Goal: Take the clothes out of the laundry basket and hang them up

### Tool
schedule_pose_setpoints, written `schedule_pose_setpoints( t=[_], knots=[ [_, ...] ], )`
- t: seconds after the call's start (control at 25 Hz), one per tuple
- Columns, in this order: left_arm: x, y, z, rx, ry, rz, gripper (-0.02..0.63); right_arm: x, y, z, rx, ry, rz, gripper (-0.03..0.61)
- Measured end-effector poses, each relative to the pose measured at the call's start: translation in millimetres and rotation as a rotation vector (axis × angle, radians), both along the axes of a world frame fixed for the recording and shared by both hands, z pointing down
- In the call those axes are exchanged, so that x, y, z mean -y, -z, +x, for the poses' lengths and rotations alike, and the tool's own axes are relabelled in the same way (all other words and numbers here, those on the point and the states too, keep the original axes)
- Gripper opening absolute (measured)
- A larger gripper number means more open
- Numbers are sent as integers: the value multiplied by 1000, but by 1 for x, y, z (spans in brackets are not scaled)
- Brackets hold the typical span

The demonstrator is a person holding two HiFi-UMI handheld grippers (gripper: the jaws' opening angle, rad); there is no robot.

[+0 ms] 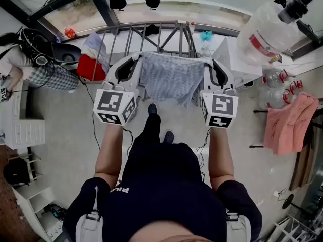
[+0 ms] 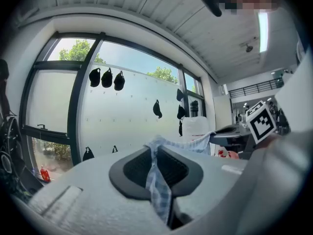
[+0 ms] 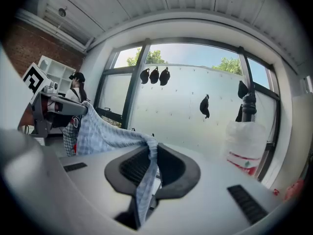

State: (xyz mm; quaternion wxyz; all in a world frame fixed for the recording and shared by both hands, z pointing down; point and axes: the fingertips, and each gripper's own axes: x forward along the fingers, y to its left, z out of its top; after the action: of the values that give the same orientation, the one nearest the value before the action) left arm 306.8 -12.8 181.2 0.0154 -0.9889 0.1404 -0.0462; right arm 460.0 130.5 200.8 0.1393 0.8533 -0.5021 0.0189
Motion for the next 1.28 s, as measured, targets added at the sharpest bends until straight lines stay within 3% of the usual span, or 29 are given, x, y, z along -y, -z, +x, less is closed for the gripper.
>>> schedule_pose_setpoints(
  t=[0.28,0.68,1.04,1.28],
  knots=[
    [91,12,55,-44,4,-37,41,83,18,49,11,-4,9,43],
    [198,12,148,-25,-38,-109,43,179,28,138,29,-83,-3,43],
    [271,-33,233,72,-96,-185,44,247,-11,219,27,-182,-102,44],
    [313,-89,284,142,-109,-300,44,287,-51,266,74,-186,-136,44]
  ],
)
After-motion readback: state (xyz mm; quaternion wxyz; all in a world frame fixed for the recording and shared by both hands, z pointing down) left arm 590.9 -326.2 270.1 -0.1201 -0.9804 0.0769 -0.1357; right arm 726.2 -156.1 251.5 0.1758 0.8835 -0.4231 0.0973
